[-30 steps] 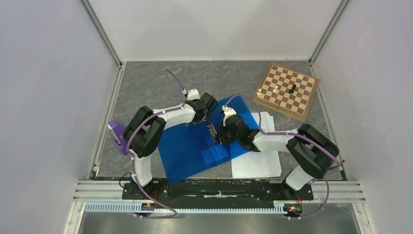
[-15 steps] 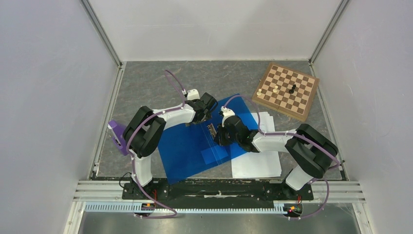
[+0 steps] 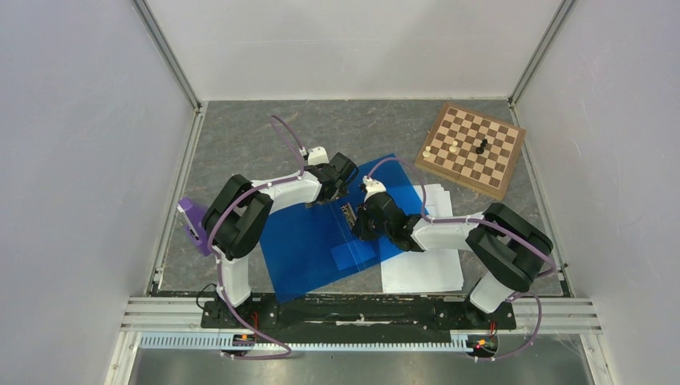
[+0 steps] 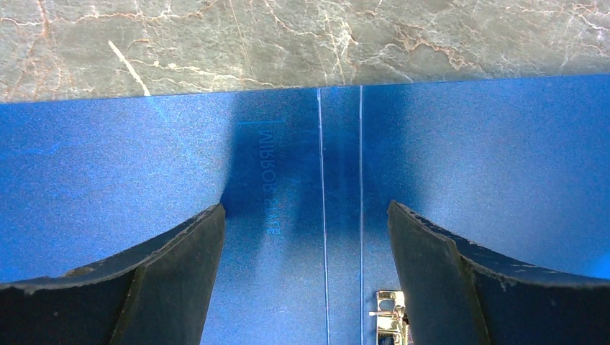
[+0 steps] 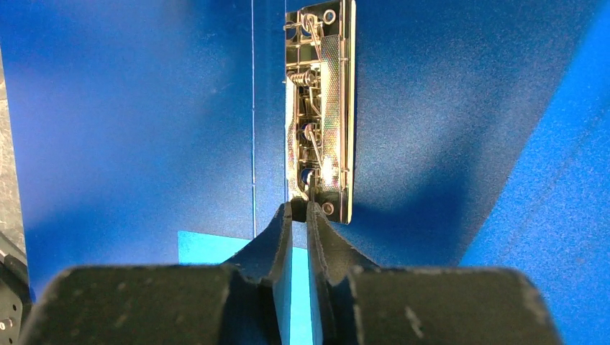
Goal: Put the files into the folder
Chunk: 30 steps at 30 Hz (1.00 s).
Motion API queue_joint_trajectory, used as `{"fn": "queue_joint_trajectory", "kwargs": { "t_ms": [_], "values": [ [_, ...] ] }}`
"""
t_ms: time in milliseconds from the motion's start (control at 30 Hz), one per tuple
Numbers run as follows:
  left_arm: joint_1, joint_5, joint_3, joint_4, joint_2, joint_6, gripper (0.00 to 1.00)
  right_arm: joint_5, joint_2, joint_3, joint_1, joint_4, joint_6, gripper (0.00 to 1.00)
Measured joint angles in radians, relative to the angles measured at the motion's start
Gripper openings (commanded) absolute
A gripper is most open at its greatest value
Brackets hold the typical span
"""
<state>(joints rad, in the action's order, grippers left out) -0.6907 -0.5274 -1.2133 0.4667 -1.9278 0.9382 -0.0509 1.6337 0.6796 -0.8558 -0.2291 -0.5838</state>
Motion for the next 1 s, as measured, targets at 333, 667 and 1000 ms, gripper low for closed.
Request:
{"fn": "queue_joint_trajectory", "kwargs": {
  "t_ms": [333,667,1000],
  "values": [
    [-0.001,-0.007,0.012,-0.011,0.007,0.007,0.89,-0.052,0.0,0.013,-0.012,0.037,-0.068,0.0],
    [-0.001,-0.022,0.048,-0.049,0.024,0.019,0.9,-0.225,0.035,0.088,-0.079,0.147,-0.136,0.0],
    [0.0,-0.037,0.055,-0.058,0.026,0.035,0.9,-0.394,0.092,0.18,-0.106,0.272,-0.225,0.0]
  ]
}}
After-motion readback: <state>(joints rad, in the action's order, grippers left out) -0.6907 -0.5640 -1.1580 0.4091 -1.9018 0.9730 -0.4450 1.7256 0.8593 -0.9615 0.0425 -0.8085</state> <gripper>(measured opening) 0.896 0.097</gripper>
